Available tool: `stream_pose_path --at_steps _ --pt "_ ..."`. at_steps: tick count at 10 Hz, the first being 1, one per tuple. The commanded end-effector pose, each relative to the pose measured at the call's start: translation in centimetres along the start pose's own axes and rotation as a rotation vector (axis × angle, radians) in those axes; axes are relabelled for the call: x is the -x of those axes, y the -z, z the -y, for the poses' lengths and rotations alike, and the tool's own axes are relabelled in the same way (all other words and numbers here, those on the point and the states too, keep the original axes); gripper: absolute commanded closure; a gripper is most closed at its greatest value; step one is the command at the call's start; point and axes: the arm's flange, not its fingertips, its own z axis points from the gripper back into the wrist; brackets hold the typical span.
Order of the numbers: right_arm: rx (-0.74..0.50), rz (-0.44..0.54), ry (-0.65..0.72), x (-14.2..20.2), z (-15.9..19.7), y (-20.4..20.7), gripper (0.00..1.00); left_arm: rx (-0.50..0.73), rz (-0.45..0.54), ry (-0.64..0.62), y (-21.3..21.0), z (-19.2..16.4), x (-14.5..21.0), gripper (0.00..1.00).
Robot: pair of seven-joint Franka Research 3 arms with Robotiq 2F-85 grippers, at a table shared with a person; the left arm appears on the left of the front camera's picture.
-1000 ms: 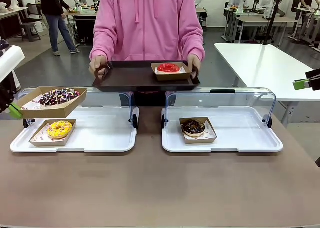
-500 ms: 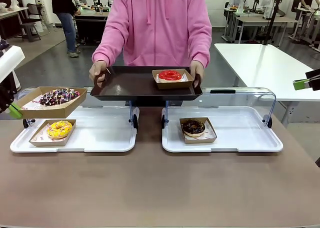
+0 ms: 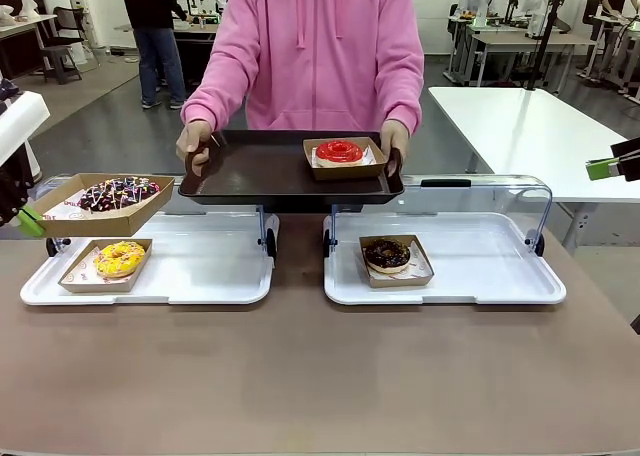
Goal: Provide the desired donut to the person.
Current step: Place the picked Paper togo box onto the Handle tray extended by the person.
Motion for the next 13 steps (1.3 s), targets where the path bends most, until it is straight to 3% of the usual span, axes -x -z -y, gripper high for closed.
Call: stream_pose_path --at_steps 1,4,6,9,13 --pt "0.011 -0.02 0.012 0.1 -0.3 0.0 0.0 0.004 -0.011 -0.001 -0.1 0.2 -0.1 1.0" --pt "0.011 -0.02 0.012 0.1 -0.3 0.0 0.0 0.0 0.0 0.0 0.0 0.0 0.0 0.99" --pt "0.011 -0.02 0.012 0.1 -0.3 0.0 0.0 0.04 0.059 -0.079 -0.6 -6.9 -3.9 0.99" --pt "0.011 -0.02 0.012 0.1 -0.3 0.0 0.0 0.01 0.041 -0.205 -0.2 -14.7 -8.1 0.99" --pt "0.011 -0.02 0.012 0.1 -0.3 0.0 0.0 0.003 -0.038 -0.203 6.6 -23.3 -12.7 0.99"
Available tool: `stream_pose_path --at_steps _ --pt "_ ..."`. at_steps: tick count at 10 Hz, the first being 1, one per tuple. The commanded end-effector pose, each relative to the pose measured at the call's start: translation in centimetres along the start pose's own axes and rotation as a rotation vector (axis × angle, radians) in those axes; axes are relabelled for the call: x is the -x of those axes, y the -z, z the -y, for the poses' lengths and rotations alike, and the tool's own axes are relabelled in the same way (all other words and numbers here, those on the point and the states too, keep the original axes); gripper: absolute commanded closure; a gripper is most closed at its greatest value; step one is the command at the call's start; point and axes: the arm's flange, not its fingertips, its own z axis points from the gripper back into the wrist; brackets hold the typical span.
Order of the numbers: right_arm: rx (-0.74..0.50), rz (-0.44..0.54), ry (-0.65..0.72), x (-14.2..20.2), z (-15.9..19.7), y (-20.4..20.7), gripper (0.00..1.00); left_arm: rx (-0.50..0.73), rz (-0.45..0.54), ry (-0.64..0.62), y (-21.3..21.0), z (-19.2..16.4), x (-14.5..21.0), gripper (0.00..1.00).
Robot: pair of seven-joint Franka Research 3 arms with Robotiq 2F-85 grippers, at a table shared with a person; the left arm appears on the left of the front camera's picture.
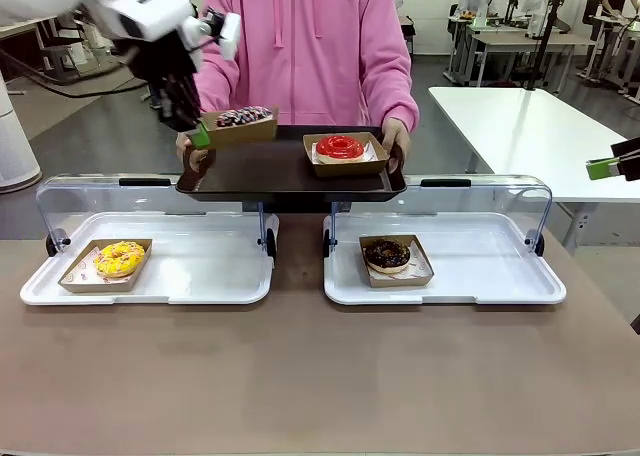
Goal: Provide the desired donut to the person.
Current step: Place the picked Paper togo box onto the Handle tray extended by the person.
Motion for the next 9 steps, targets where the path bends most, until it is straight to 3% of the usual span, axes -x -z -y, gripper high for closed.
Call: stream_pose_path --at_steps 1,4,6,7,8,9 --pt "0.011 -0.021 0.012 0.1 -0.3 0.0 0.0 -0.008 -0.074 -0.015 2.0 -1.6 -1.3 0.99" --pt "0.011 -0.021 0.012 0.1 -0.3 0.0 0.0 -0.022 -0.157 -0.004 4.8 -1.7 -1.7 0.99" --pt "0.011 -0.021 0.012 0.1 -0.3 0.0 0.0 -0.031 -0.154 0.008 6.8 -2.2 -1.8 0.99" --pt "0.011 -0.021 0.012 0.1 -0.3 0.0 0.0 -0.002 -0.172 0.003 7.1 -2.3 -1.9 0.78" --pt "0.011 -0.021 0.012 0.1 -0.3 0.0 0.0 0.015 -0.183 0.008 7.1 -2.4 -2.0 0.42" --pt "0.011 -0.021 0.012 0.1 -0.3 0.0 0.0 0.015 -0.182 0.003 6.7 -2.4 -1.9 0.2"
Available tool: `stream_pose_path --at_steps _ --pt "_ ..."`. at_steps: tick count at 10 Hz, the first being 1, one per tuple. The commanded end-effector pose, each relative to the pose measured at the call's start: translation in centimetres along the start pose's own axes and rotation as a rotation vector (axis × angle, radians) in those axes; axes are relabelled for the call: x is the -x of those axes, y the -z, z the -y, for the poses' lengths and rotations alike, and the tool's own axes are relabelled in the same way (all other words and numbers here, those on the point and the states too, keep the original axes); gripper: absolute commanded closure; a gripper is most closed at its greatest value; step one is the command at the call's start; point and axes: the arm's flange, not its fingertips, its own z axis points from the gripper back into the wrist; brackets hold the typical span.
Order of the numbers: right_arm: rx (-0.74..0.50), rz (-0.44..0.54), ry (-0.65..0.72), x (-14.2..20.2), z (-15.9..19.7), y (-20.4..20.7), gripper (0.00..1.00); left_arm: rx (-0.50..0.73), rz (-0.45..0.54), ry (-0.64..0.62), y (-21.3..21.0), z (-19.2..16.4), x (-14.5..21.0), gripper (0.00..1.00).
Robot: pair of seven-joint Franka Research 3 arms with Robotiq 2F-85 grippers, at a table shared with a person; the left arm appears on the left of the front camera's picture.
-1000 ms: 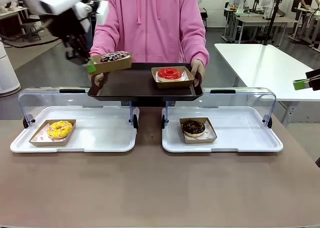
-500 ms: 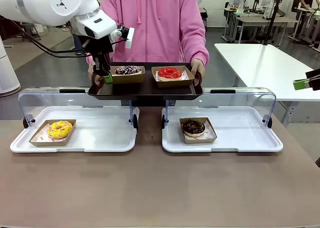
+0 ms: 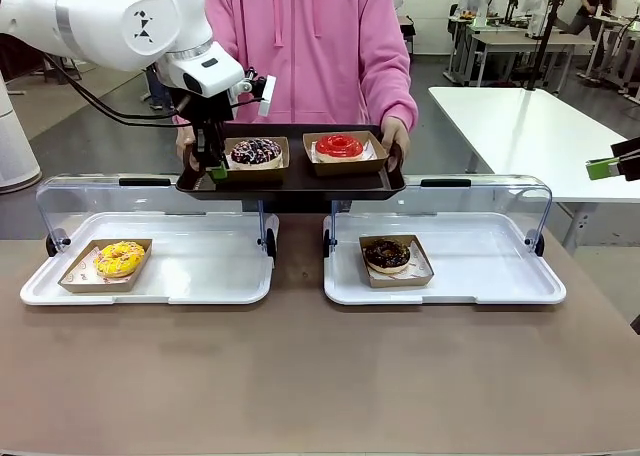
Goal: Provide the desired donut to the person.
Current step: Place the picked Paper togo box onto the Handle tray extended by the person.
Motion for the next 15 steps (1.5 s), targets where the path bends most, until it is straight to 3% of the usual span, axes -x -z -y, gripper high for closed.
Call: stream_pose_path --at_steps 1,3,4,5,9,12,13,15 --pt "0.011 -0.021 0.012 0.1 -0.3 0.0 0.0 -0.017 -0.009 -0.03 -2.0 -0.3 0.1 0.0" --pt "0.011 -0.021 0.012 0.1 -0.3 0.0 0.0 0.034 0.005 -0.041 -3.8 0.0 0.7 0.0" --pt "0.011 -0.021 0.012 0.1 -0.3 0.0 0.0 0.059 -0.015 -0.047 -4.3 0.1 0.9 0.09" --pt "0.011 -0.021 0.012 0.1 -0.3 0.0 0.0 0.075 -0.037 -0.044 -4.6 0.1 1.1 0.0" --pt "0.011 -0.021 0.012 0.1 -0.3 0.0 0.0 0.125 -0.048 -0.009 -4.9 0.5 1.5 0.0" --pt "0.011 -0.021 0.012 0.1 -0.3 0.0 0.0 0.201 0.013 0.039 -4.6 1.1 1.9 0.0" --pt "0.011 -0.021 0.012 0.1 -0.3 0.0 0.0 0.116 -0.053 -0.015 -4.4 0.8 1.5 0.0" --pt "0.011 -0.021 0.012 0.1 -0.3 0.0 0.0 0.116 -0.053 -0.015 -4.4 0.8 1.5 0.0"
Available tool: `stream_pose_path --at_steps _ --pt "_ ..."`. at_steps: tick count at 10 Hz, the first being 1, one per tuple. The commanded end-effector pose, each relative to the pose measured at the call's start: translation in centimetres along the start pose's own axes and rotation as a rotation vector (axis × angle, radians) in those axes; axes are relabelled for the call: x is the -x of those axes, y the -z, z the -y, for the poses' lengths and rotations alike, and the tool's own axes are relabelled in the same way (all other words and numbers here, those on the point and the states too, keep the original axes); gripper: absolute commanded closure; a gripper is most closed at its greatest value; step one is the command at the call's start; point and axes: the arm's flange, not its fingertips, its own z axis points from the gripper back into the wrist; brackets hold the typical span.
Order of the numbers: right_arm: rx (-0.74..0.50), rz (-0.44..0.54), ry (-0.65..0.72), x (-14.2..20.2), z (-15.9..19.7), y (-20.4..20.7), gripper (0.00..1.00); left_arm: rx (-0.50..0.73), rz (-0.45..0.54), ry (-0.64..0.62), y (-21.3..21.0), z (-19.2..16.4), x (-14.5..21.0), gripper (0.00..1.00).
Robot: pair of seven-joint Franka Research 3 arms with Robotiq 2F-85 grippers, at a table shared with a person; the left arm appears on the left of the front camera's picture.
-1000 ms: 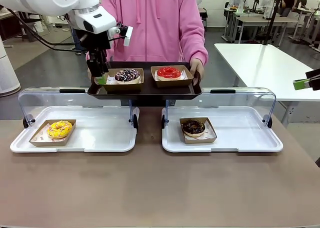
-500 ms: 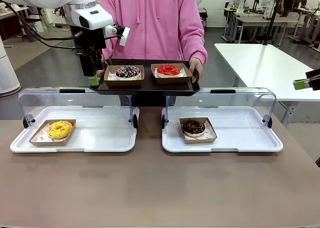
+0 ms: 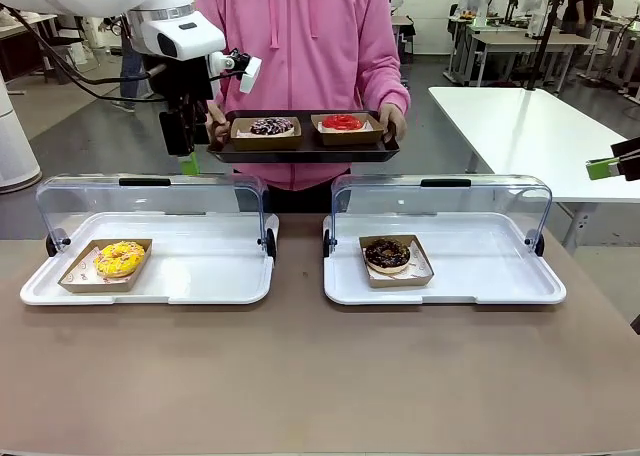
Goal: Provide the desired donut to the person.
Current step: Place the picked Paper togo box onto the Handle tray extended by the person.
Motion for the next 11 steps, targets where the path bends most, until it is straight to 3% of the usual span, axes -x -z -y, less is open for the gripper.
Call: stream_pose_path --at_steps 1,11 --pt "0.011 -0.021 0.012 0.09 -0.25 0.01 0.0 -0.022 -0.015 -0.018 -0.13 -0.16 0.05 0.0" --pt "0.011 -0.021 0.012 0.09 -0.25 0.01 0.0 -0.002 -0.004 -0.001 -0.01 -0.03 0.06 0.0"
